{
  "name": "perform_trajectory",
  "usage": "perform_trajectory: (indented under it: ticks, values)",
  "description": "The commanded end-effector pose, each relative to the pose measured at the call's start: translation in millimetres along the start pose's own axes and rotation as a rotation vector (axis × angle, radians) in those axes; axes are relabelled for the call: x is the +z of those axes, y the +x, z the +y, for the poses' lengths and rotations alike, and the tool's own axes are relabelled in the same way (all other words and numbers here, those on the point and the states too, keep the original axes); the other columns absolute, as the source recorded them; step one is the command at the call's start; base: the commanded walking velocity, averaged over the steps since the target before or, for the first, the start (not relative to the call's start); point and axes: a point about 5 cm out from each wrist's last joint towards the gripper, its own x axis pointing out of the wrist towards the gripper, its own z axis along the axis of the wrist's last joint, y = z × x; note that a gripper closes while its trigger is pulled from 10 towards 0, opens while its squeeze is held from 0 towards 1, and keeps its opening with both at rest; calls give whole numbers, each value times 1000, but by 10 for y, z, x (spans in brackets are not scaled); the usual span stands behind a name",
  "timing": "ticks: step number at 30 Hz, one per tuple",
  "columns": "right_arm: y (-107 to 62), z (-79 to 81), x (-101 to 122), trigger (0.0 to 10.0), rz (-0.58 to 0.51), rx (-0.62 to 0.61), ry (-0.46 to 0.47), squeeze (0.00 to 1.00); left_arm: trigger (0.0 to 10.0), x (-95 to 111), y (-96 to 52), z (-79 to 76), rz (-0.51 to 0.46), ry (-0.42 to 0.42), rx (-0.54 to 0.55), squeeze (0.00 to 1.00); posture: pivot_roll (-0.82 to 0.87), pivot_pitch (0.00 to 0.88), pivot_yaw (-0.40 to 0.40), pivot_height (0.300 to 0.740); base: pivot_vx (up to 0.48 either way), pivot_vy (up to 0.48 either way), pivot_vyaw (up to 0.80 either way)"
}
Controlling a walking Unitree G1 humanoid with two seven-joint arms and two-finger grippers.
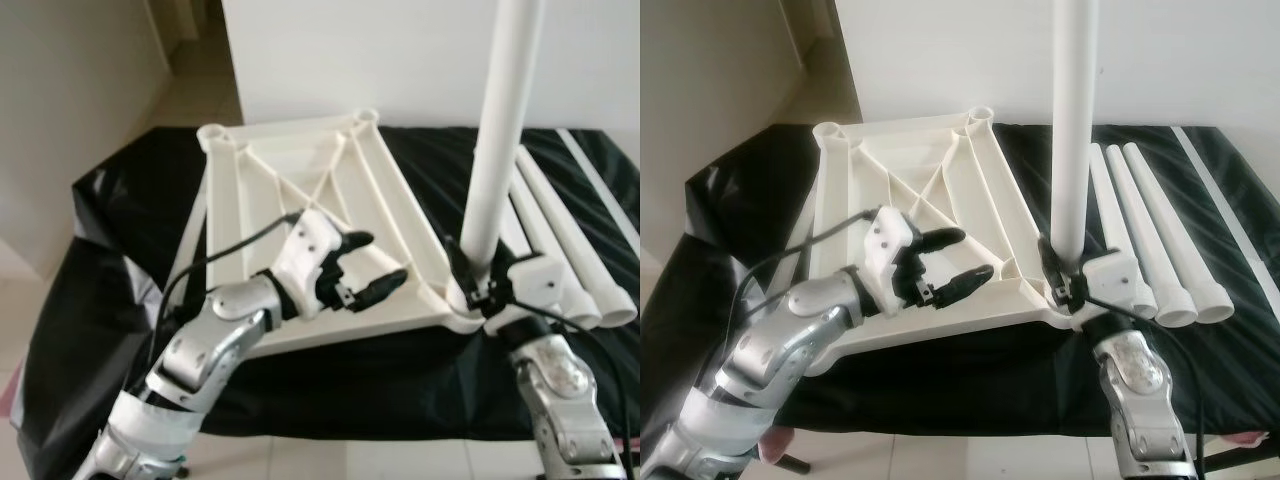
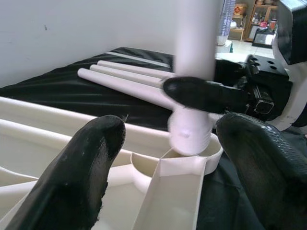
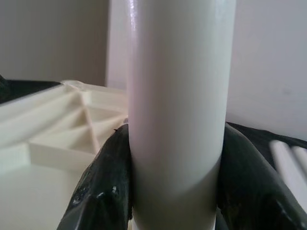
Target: Building children table
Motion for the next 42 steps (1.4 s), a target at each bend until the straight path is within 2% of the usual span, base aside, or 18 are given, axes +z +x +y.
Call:
perform_trajectory:
  ticks: [1, 5, 12, 14, 16, 18, 21, 23, 27, 34, 42]
  values:
    - [4, -37, 14, 10000, 2, -10, 26, 0, 10000, -32, -2, -40, 13, 11, -97, 0, -35, 58, 3, 740, 0, 0, 0]
    - [54, -137, 47, 10000, -6, -100, 106, 0, 10000, -131, 4, -82, 36, 0, -71, 0, -33, 61, 7, 740, 0, 0, 0]
    - [156, -207, 167, 10000, -47, -127, 93, 0, 10000, -221, 21, -89, 55, -23, -25, 0, -36, 64, 11, 740, 0, 0, 0]
    - [191, -300, 183, 10000, -57, -171, 44, 0, 10000, -240, 25, -55, 67, -18, -2, 0, -36, 66, 9, 740, 0, 0, 0]
    - [191, -300, 183, 10000, -57, -171, 44, 0, 10000, -240, 25, -55, 67, -18, -2, 0, -36, 66, 9, 740, 0, 0, 0]
    - [214, -399, 158, 10000, -53, -220, 12, 0, 10000, -258, 16, -18, 82, -13, 18, 0, -36, 67, 9, 740, 0, 0, 0]
    - [214, -444, 106, 10000, -32, -235, -26, 0, 10000, -279, -5, 18, 97, -2, 42, 0, -32, 69, 6, 740, 0, 0, 0]
    - [204, -455, 49, 10000, -1, -233, -61, 0, 10000, -297, -29, 46, 108, 0, 59, 0, -27, 72, 4, 740, 0, 0, 0]
    - [201, -452, -23, 10000, 55, -226, -72, 0, 10000, -290, -70, 97, 108, 1, 91, 0, -23, 75, 1, 740, 0, 0, 0]
    - [217, -489, -36, 10000, 95, -194, -89, 0, 10000, -279, -98, 152, 100, -4, 115, 0, -28, 78, 3, 740, 0, 0, 0]
    - [174, -575, -127, 10000, 142, -188, -166, 0, 10000, -240, -91, 95, 73, -32, 74, 0, -21, 74, -8, 740, 0, 0, 0]
